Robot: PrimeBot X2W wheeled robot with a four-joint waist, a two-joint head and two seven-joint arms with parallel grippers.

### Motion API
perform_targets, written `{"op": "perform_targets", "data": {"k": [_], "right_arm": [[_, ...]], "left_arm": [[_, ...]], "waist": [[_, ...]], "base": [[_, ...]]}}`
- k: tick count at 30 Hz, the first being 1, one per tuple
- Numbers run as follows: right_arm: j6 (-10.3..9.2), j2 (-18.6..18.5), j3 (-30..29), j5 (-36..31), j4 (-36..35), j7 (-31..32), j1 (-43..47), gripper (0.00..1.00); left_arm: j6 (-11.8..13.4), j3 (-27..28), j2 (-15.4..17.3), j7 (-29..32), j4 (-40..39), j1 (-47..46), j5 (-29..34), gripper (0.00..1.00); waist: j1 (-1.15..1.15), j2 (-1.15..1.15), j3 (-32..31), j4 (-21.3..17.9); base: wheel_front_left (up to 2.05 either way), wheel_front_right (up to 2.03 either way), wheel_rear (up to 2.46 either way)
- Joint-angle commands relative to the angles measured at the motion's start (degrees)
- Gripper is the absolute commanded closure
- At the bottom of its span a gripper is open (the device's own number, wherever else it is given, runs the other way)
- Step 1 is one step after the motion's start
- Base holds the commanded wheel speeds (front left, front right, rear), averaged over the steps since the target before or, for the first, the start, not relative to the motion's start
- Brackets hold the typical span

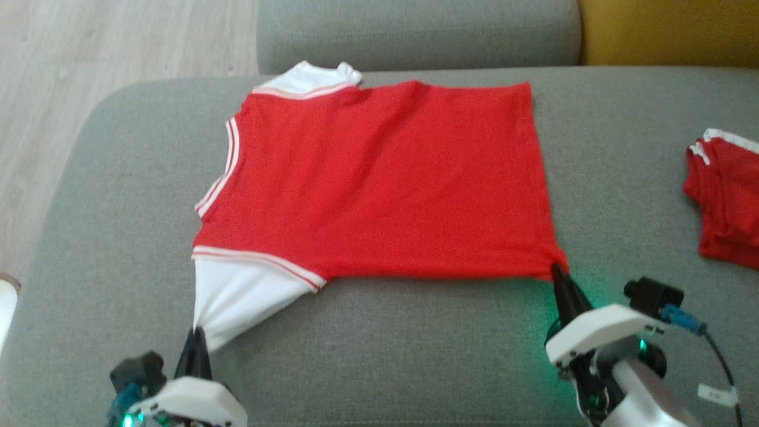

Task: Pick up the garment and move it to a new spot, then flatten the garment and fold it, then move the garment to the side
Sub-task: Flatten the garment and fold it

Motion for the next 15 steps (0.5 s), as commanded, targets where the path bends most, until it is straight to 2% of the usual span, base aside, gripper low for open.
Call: {"op": "perform_targets", "data": {"k": [1, 5, 7, 11, 15], "right_arm": [[0.11, 0.45, 1.6, 0.25, -1.29, 0.02, -0.04, 1.0], [0.11, 0.19, 2.02, 1.75, -1.69, 1.54, 3.81, 1.0], [0.11, -0.25, 2.72, 1.98, -2.68, 2.52, 5.64, 1.0], [0.11, -1.59, 1.2, 3.31, -5.8, 2.17, 7.94, 1.0], [0.11, -2.91, -0.77, 2.83, -9.07, 1.43, 6.47, 1.0]], "left_arm": [[0.23, 1.99, 0.97, -0.34, -2.19, -0.05, 0.11, 1.0], [-0.94, 2.2, 0.97, -0.34, -2.14, 3.06, -0.52, 1.0], [-0.59, 1.61, 0.97, -0.34, -3.71, 4.55, -0.93, 1.0], [-1.07, 0.26, 0.97, -0.35, -9.52, 5.85, -1.82, 1.0], [-0.7, -0.36, 0.97, -0.35, -16.04, 2.15, 0.14, 1.0]], "waist": [[0.0, 0.0, -1.43, 0.01], [0.0, 0.0, -2.66, 0.39], [0.0, 0.0, -2.96, 0.39], [0.0, 0.0, -2.97, 0.48], [0.0, 0.0, -1.64, 0.28]], "base": [[0.0, 0.0, 0.0], [0.0, 0.0, 0.0], [0.0, 0.0, 0.0], [0.0, 0.0, 0.0], [0.0, 0.0, 0.0]]}}
